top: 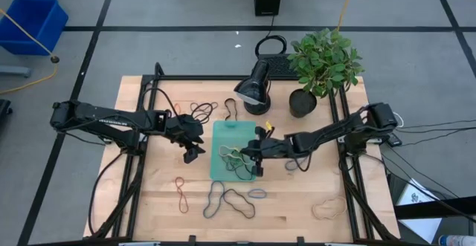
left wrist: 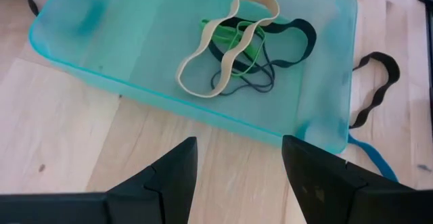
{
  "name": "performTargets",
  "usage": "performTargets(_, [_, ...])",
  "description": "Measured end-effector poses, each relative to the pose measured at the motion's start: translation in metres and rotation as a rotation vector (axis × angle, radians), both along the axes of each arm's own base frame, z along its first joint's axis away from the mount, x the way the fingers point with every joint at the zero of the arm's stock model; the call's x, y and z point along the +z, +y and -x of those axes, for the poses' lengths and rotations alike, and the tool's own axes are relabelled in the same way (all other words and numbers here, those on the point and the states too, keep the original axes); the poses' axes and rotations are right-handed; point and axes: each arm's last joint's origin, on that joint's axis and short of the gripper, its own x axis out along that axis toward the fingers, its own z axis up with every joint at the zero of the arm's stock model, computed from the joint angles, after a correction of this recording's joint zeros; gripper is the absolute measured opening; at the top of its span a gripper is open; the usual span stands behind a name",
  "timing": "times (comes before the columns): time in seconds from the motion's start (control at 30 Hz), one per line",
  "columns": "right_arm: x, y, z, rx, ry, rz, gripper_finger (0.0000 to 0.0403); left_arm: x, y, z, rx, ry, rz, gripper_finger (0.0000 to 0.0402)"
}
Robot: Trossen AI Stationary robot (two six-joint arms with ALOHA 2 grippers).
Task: Pick and place rubber bands into bin
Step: Put the yellow rubber band into the basket
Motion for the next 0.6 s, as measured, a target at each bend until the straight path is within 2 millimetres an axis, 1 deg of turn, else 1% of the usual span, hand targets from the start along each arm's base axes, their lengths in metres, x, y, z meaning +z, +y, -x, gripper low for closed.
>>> performTargets(0.13, [-0.014,-0.001,-0.004,-0.005,0.041,0.007,0.0,0.0,0.0,0.0,0.001,-0.006,-0.006,0.0223])
performTargets(0.4, [-0.034,-0.003,-0.008,-0.013,0.098,0.017,0.0,0.0,0.0,-0.001,0.002,-0.008,-0.008,0.0223])
performTargets(0.6, [-0.035,-0.002,-0.009,-0.01,0.095,0.021,0.0009,0.0,0.0,-0.001,-0.001,-0.008,-0.011,0.0223])
